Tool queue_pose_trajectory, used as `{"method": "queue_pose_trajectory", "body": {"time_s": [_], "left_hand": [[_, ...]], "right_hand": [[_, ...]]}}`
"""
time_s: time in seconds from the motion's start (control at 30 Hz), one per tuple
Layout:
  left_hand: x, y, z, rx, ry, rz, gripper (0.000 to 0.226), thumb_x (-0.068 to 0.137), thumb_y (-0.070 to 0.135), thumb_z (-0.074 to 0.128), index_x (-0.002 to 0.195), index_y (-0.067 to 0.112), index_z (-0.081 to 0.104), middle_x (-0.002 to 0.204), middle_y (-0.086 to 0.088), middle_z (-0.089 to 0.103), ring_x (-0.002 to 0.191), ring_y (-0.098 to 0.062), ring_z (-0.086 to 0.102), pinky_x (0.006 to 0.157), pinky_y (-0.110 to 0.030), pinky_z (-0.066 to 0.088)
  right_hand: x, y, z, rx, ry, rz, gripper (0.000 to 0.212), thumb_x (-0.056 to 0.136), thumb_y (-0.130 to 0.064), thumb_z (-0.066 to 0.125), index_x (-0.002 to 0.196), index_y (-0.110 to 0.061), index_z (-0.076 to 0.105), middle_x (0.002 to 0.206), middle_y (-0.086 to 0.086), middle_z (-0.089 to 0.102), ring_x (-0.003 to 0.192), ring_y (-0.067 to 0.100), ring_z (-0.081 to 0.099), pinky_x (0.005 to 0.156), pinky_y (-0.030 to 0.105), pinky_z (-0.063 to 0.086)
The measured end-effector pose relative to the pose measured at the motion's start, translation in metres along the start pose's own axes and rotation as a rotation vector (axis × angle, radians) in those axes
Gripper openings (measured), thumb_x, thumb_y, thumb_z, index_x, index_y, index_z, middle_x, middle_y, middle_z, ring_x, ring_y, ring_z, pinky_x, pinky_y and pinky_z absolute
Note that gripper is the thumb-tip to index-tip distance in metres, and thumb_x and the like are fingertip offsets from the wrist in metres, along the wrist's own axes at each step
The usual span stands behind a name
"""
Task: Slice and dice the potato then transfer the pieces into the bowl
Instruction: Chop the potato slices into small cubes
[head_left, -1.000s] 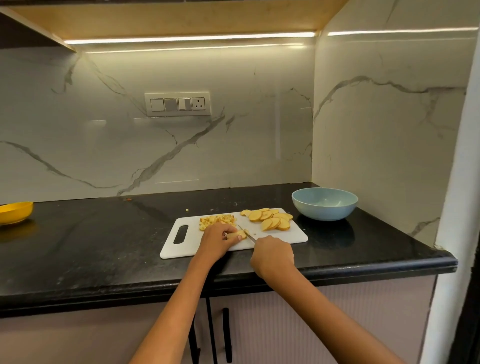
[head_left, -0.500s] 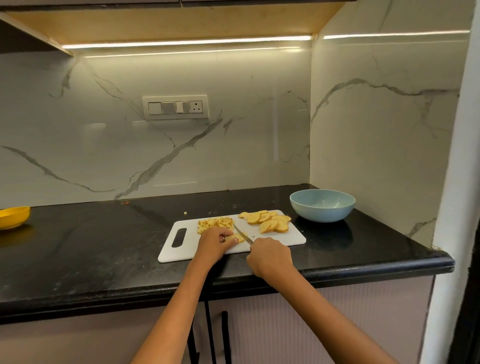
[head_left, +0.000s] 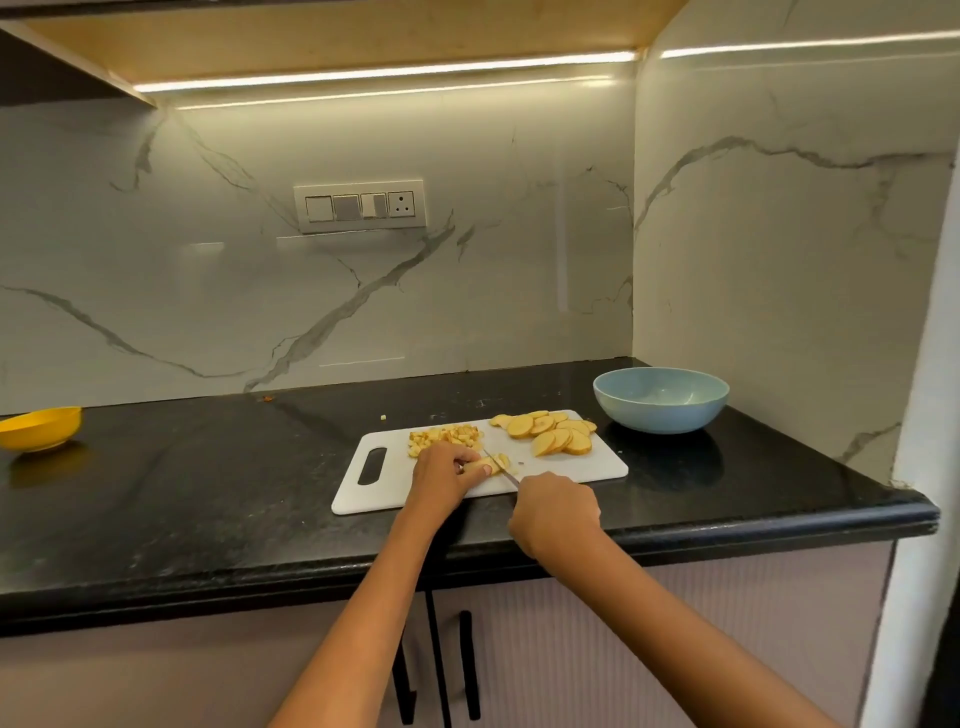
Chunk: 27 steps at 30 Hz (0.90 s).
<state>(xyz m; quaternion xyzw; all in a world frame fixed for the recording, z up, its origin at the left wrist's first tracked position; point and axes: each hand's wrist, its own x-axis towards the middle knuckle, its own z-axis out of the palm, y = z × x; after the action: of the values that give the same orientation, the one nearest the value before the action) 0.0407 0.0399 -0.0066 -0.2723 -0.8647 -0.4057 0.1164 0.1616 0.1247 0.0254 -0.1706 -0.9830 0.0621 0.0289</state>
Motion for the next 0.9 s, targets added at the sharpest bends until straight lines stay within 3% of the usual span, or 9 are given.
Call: {"method": "queue_pose_trajectory", "body": {"time_s": [0.13, 0.27, 0.33, 0.43, 0.77, 0.9], "left_hand": [[-0.003, 0.003, -0.001, 0.005, -0.012, 0.003, 0.026, 0.086, 0.021, 0.065, 0.107, 0.005, 0.068, 0.102, -0.004, 0.066, 0.088, -0.011, 0.052, 0.076, -0.022, 0.040], [-0.003, -0.002, -0.001, -0.007, 0.001, -0.008, 0.008, 0.086, 0.023, 0.065, 0.083, 0.017, 0.060, 0.083, -0.002, 0.054, 0.081, -0.014, 0.047, 0.073, -0.021, 0.035], [-0.002, -0.004, -0.001, -0.035, 0.040, -0.033, 0.013, 0.084, 0.021, 0.068, 0.094, 0.012, 0.069, 0.091, -0.006, 0.065, 0.083, -0.012, 0.052, 0.077, -0.020, 0.039], [-0.002, -0.003, -0.001, -0.036, 0.059, -0.041, 0.028, 0.083, 0.019, 0.070, 0.106, 0.004, 0.069, 0.105, -0.007, 0.069, 0.086, -0.010, 0.054, 0.078, -0.020, 0.041], [0.001, -0.004, 0.000, -0.070, 0.062, -0.030, 0.024, 0.081, 0.017, 0.071, 0.101, 0.003, 0.071, 0.101, -0.010, 0.070, 0.084, -0.010, 0.055, 0.075, -0.019, 0.040], [0.001, -0.004, -0.002, -0.050, 0.059, -0.011, 0.019, 0.080, 0.015, 0.072, 0.094, 0.003, 0.073, 0.093, -0.010, 0.071, 0.072, -0.007, 0.054, 0.061, -0.015, 0.040]], "right_hand": [[0.003, -0.003, 0.003, -0.039, 0.059, -0.008, 0.029, 0.097, -0.019, 0.046, 0.124, -0.010, 0.053, 0.118, 0.007, 0.058, 0.105, 0.020, 0.058, 0.080, 0.027, 0.043], [0.004, 0.003, -0.001, 0.057, 0.061, 0.017, 0.030, 0.098, -0.021, 0.043, 0.123, -0.010, 0.053, 0.118, 0.007, 0.059, 0.105, 0.020, 0.057, 0.078, 0.026, 0.042], [0.004, 0.005, -0.003, 0.106, 0.052, 0.019, 0.031, 0.098, -0.023, 0.042, 0.124, -0.010, 0.052, 0.121, 0.007, 0.058, 0.108, 0.021, 0.056, 0.080, 0.027, 0.042], [0.003, 0.004, -0.005, 0.135, 0.025, 0.012, 0.033, 0.098, -0.025, 0.042, 0.125, -0.010, 0.051, 0.122, 0.008, 0.057, 0.110, 0.022, 0.055, 0.084, 0.028, 0.042], [0.004, 0.000, -0.007, 0.135, -0.008, 0.026, 0.032, 0.098, -0.024, 0.042, 0.124, -0.009, 0.052, 0.121, 0.009, 0.057, 0.109, 0.022, 0.055, 0.081, 0.028, 0.040], [0.014, -0.012, -0.011, 0.123, -0.034, 0.022, 0.032, 0.098, -0.020, 0.043, 0.128, -0.009, 0.049, 0.128, 0.009, 0.054, 0.116, 0.023, 0.051, 0.088, 0.029, 0.039]]}}
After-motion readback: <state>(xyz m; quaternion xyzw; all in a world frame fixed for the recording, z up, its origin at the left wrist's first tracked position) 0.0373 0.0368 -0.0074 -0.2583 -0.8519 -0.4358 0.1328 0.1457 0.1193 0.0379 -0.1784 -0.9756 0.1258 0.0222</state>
